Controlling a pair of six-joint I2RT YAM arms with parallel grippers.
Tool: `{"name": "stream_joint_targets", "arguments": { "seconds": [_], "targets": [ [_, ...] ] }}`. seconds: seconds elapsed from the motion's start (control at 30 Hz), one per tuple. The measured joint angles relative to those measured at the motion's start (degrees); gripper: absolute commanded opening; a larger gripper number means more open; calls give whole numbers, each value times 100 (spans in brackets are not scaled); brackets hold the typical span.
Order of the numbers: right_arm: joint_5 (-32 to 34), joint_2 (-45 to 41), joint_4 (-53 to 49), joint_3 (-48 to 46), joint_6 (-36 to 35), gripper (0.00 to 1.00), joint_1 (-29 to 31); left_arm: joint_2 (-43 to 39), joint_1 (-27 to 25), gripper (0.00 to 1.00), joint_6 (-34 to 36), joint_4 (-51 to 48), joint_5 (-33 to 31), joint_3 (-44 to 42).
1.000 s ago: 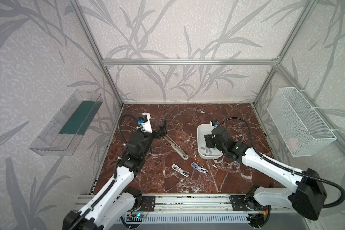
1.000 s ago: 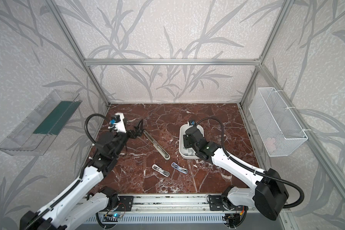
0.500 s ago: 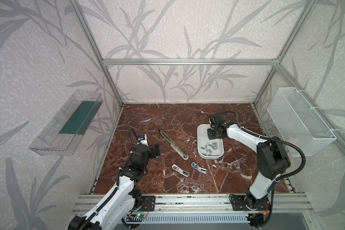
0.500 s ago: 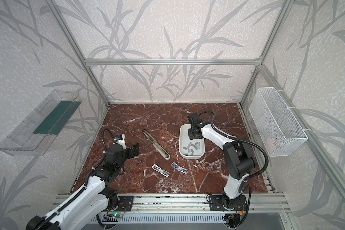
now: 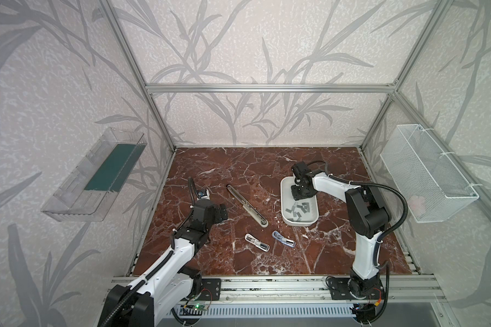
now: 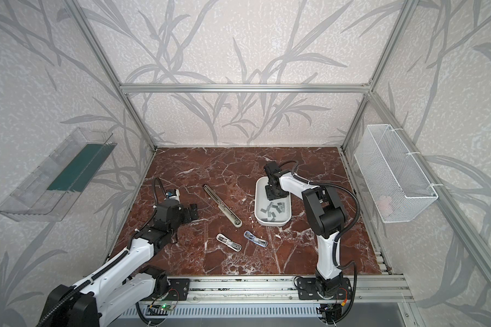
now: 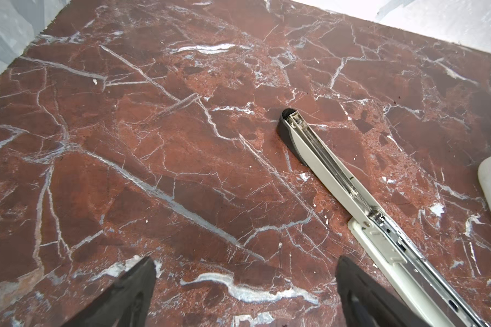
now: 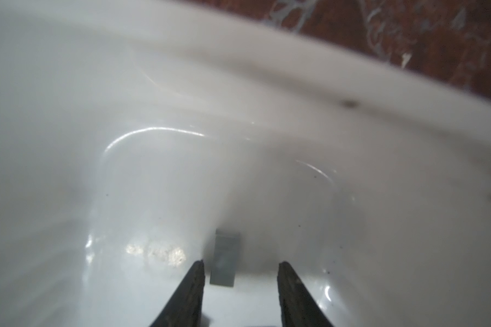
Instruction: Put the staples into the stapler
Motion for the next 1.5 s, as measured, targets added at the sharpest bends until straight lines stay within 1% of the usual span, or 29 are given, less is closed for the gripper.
{"name": "stream_joint_targets", "arguments": {
  "seconds": [0.1,0.27,0.33,0.7,0.97,1.2,1.3,1.4,1.5],
  "targets": [
    [0,125,-9,157,2,41,0,-9,24,99,-24,17,9,0],
    [0,343,-39,387,26,32,0,42,61,99,-35,28,28,0],
    [-4,393,-39,448,39,30,0,107,76,99,-33,26,44,0],
    [-4,420,-37,459,177,17,2,197,85,99,-35,28,76,0],
    [15,420,-37,459,262,11,42,197,87,99,-35,28,83,0],
    [142,326,-131,457,282,10,140,343,111,99,-39,61,122,9],
    [247,105,-387,455,286,8,293,527,142,99,-192,-234,144,142],
    [275,-323,-603,466,264,5,566,577,162,96,-437,-1097,317,730],
    [319,-719,-743,647,195,5,999,417,162,96,-540,-1488,549,1152]
  ]
}}
